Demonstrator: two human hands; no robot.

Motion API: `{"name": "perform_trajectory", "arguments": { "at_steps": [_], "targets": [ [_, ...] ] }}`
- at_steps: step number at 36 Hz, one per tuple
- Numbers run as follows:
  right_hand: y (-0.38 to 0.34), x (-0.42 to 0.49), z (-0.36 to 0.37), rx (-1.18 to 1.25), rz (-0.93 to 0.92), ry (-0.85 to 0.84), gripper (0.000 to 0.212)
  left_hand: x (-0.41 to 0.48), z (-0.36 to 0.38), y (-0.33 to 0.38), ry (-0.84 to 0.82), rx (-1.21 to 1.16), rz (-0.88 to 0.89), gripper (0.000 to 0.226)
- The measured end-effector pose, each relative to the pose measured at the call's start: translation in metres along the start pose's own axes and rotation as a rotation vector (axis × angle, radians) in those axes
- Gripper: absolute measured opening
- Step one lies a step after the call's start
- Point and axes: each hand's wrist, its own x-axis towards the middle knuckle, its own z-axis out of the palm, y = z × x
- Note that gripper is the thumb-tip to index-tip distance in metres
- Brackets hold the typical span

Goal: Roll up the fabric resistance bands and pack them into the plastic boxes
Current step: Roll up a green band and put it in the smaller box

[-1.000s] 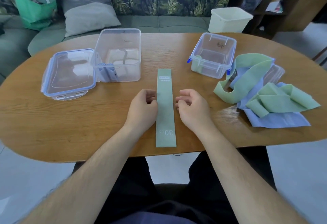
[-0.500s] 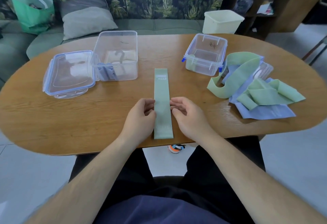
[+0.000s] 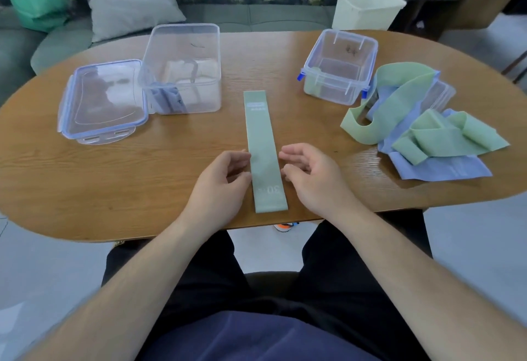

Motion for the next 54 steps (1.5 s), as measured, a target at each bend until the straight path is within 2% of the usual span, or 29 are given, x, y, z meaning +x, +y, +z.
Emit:
{"name": "perform_trajectory", "arguments": {
  "at_steps": [17,22,28,32,37,43,54],
  "targets": [
    [-0.004,-0.001,-0.003,0.043,-0.002,-0.066,0.032,0.004,-0.002,0.013,-0.03,0.064,-0.024,0.034],
    [-0.004,-0.003,-0.004,-0.048,0.01,0.019,0.027,0.003,-0.004,0.013,-0.015,0.026,-0.054,0.035],
    [-0.011,-0.006,-0.006,-0.038,0.026,-0.031,0.023,-0.003,-0.004,0.017,-0.039,0.005,-0.065,0.04],
    [-0.011,-0.007,-0.008,-0.114,0.063,0.01,0.017,-0.005,-0.009,0.018,-0.036,0.055,-0.084,0.04],
    [-0.017,-0.011,-0.006,-0.052,0.059,-0.051,0.018,-0.008,-0.01,0.02,-0.064,0.112,-0.081,0.039],
    [-0.016,-0.012,-0.007,-0.139,0.067,-0.002,0.014,-0.011,-0.011,0.023,-0.094,0.333,-0.024,0.044],
    [-0.018,-0.013,-0.006,-0.133,0.077,-0.015,0.01,-0.009,-0.011,0.021,-0.142,0.355,-0.001,0.044]
  ]
}}
